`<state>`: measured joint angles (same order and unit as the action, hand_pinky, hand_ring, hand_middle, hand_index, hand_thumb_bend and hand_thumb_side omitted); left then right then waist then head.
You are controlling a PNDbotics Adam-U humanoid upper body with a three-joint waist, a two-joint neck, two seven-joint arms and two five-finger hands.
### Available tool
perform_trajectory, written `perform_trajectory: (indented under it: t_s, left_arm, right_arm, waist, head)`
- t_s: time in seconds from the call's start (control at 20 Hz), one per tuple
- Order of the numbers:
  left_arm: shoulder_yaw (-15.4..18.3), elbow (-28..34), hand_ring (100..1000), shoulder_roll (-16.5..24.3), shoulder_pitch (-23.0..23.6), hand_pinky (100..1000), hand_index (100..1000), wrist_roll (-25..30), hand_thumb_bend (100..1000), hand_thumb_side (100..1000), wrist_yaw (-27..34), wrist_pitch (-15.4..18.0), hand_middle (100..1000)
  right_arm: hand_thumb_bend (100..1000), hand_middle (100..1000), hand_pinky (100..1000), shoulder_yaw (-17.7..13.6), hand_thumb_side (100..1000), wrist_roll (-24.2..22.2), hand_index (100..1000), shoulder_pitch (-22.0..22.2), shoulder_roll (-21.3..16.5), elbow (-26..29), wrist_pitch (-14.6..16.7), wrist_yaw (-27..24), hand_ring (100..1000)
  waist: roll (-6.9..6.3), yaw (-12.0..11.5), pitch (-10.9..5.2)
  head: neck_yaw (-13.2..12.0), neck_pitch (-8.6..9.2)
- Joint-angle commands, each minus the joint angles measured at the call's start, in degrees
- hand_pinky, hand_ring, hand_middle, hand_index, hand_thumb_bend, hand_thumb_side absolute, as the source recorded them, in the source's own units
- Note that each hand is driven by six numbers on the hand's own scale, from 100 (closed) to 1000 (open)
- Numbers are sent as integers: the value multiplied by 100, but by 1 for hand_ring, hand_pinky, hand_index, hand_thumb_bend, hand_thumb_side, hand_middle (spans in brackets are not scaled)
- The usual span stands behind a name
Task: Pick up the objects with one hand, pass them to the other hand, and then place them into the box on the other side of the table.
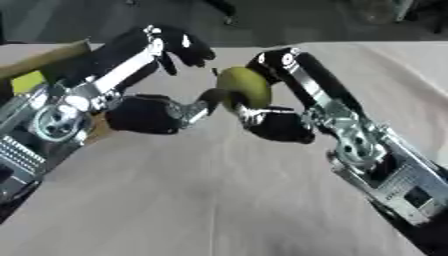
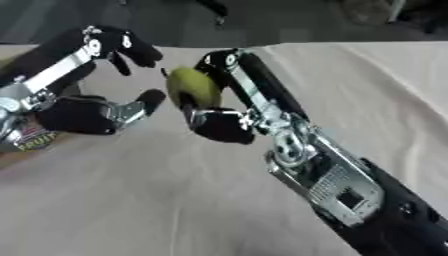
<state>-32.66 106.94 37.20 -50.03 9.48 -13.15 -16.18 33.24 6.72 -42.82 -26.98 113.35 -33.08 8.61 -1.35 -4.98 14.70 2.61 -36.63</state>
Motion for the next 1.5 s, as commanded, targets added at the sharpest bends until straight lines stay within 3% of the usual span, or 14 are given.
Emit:
perform_trajectory:
  t_s: [0.05, 0.5, 1.5]
  left_arm:
    - [37, -8, 741, 33, -129, 657, 800, 95, 305, 548, 33, 76, 671]
    - [64, -111, 746, 53, -102, 667, 797, 767, 314, 564, 157, 488, 662]
    - [79, -375, 743, -106, -147, 660, 798, 437, 285, 538, -68, 427, 659]
  right_arm:
    - [100, 207, 733, -59, 100, -70, 426, -107, -90, 125, 10, 66, 474]
    - [100, 203, 731, -57, 100, -122, 424, -120, -102, 125, 1, 79, 473]
    - [100, 187, 719, -1, 100, -44, 409, -99, -51, 125, 67, -78, 461]
  waist:
    - [7, -9, -88]
    - [12, -20, -89]
    - [15, -6, -59]
  head:
    - [-20, 46]
    - [-15, 28]
    - [-29, 113]
